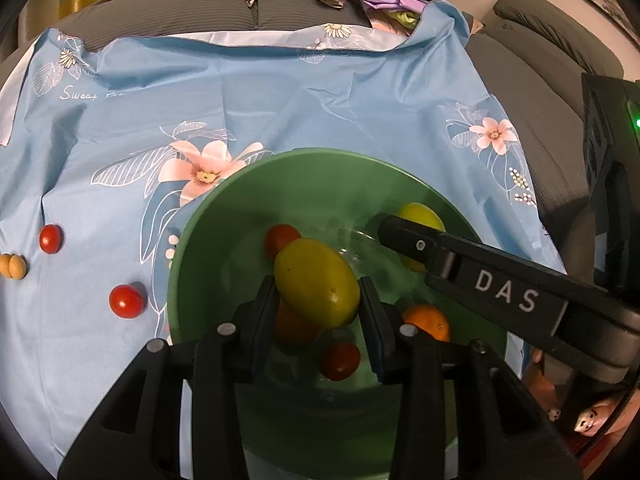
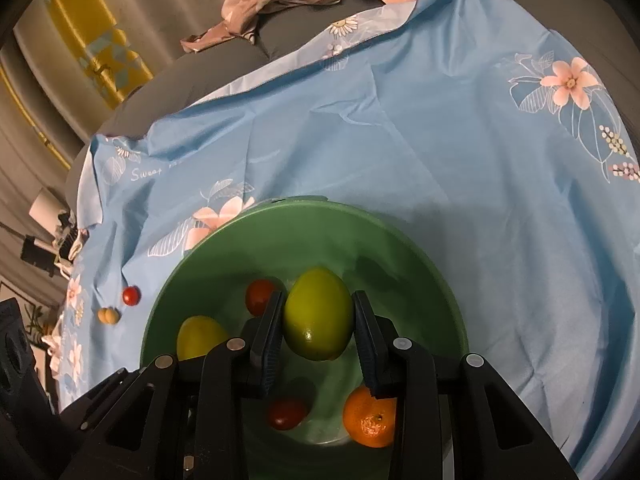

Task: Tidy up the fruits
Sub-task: 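Lower both held oval fruits into the green bowl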

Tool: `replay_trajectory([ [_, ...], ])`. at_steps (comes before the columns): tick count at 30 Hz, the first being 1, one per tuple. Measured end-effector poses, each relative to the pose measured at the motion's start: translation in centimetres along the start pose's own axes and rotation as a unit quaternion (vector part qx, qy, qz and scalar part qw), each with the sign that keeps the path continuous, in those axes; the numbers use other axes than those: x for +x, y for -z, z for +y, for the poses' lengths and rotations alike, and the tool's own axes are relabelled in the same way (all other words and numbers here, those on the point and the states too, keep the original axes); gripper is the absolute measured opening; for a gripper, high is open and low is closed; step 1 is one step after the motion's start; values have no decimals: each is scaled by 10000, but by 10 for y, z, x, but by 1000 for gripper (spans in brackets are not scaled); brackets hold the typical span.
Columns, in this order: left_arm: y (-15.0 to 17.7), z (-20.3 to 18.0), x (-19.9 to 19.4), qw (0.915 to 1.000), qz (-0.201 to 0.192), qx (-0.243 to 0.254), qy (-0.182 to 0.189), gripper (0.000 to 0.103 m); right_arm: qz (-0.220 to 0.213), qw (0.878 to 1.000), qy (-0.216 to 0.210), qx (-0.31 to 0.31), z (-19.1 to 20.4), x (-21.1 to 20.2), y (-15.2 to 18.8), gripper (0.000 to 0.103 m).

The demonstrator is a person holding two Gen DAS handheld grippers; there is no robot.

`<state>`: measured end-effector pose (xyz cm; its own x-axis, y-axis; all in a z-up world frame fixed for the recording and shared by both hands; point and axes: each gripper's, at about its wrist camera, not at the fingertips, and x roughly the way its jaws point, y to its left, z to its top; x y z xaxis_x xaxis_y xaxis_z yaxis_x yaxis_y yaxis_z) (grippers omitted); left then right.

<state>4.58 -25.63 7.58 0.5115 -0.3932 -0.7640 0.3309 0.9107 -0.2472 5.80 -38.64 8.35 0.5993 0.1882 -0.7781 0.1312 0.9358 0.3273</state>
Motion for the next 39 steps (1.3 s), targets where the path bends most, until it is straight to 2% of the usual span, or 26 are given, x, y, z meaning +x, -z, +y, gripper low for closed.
replay_trajectory([
  [39,-1,-2,7,9996,109,99,-256,40,262,9995,163,-81,4,17,-1,35],
])
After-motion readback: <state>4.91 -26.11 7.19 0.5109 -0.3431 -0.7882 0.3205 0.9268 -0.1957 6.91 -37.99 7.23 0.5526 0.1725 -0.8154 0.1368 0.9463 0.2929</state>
